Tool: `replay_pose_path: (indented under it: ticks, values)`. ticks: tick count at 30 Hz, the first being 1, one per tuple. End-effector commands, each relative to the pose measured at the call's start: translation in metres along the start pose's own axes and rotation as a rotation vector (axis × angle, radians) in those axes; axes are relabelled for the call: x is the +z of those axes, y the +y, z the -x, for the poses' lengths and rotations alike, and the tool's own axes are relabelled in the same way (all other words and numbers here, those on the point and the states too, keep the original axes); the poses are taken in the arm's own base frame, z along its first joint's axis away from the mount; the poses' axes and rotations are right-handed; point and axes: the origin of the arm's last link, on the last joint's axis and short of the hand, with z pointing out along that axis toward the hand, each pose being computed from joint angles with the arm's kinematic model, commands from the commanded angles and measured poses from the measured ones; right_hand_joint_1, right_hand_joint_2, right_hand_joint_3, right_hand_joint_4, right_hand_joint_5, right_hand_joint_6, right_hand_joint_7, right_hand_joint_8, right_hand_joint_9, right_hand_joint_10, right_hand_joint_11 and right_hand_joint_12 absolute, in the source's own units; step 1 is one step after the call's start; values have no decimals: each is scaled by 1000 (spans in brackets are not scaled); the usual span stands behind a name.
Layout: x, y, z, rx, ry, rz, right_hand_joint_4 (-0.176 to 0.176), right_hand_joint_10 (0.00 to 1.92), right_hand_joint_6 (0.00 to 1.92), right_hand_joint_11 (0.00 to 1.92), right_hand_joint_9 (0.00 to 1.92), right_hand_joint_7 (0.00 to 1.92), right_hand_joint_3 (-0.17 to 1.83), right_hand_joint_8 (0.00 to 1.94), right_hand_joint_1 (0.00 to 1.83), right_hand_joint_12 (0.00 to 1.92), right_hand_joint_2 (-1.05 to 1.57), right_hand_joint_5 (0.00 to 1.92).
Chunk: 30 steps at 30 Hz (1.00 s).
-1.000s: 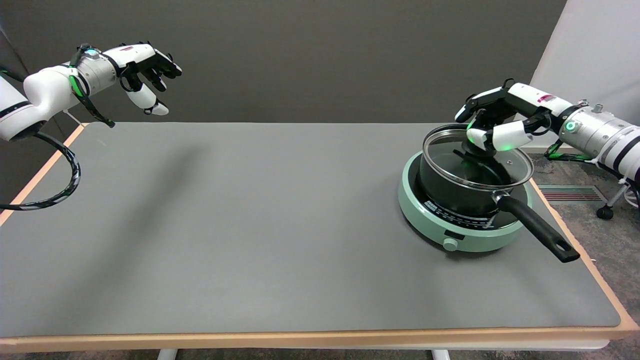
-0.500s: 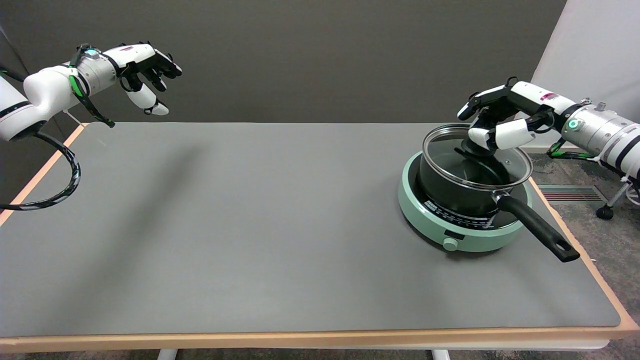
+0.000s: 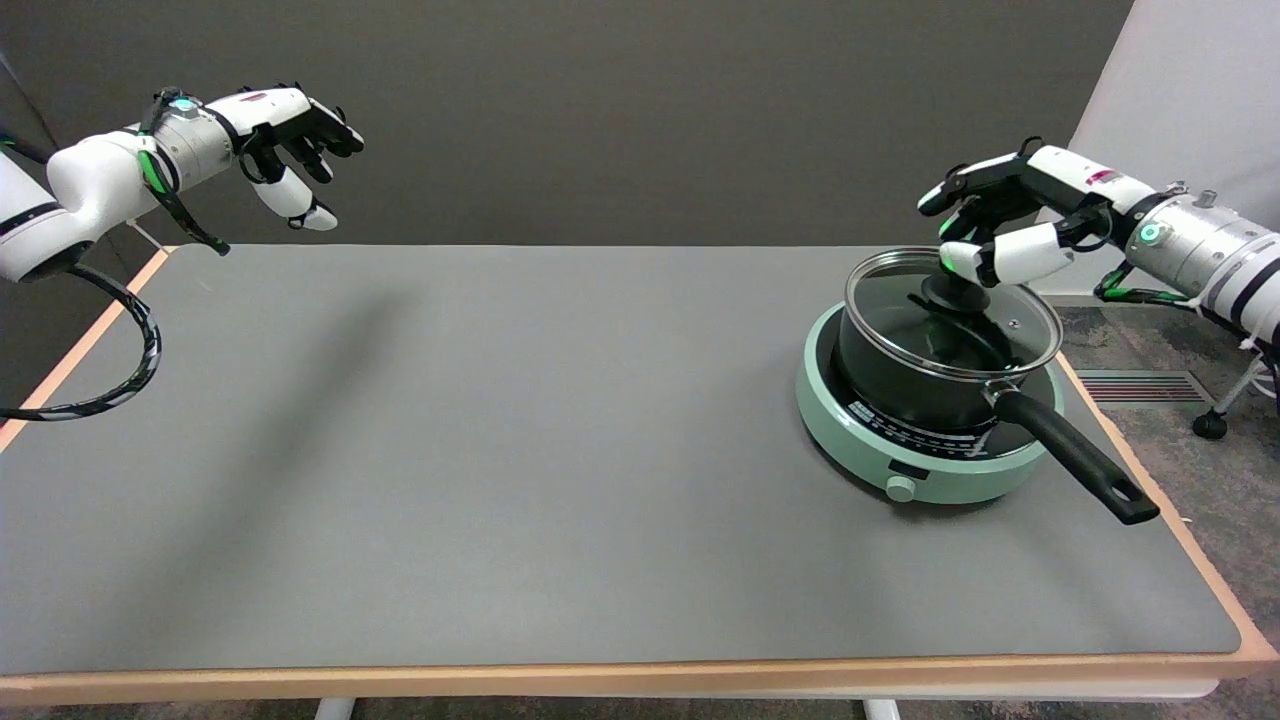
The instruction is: Place the pot lid onto the pot.
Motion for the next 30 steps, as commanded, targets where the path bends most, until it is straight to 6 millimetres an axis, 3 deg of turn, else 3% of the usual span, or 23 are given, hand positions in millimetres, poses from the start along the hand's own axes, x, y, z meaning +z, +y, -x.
replay_pose_path:
  ticks: [1, 2, 3, 5, 10, 19, 30]
  values:
    - [-8, -3, -27, 13, 138, -12, 87, 763, 309, 36, 818, 840, 893, 333, 993, 1918, 601, 637]
    - [-10, -3, -28, 15, 146, -12, 84, 636, 281, 152, 758, 774, 936, 283, 996, 1813, 567, 596]
    - [-11, -3, -30, 15, 152, -13, 81, 508, 239, 387, 665, 681, 976, 228, 967, 1500, 526, 540]
    - [-16, -3, -32, 13, 162, -10, 82, 439, 222, 462, 599, 629, 988, 201, 928, 1275, 508, 520]
    - [-33, 0, -33, -2, 185, 10, 84, 265, 198, 214, 344, 413, 1030, 181, 874, 564, 428, 454]
    - [-38, -8, -13, 37, 143, -18, 84, 246, 181, 109, 250, 338, 1032, 170, 865, 506, 396, 419]
    - [-23, -21, 24, 32, 34, -69, 76, 231, 177, 92, 203, 290, 1024, 173, 860, 490, 377, 396]
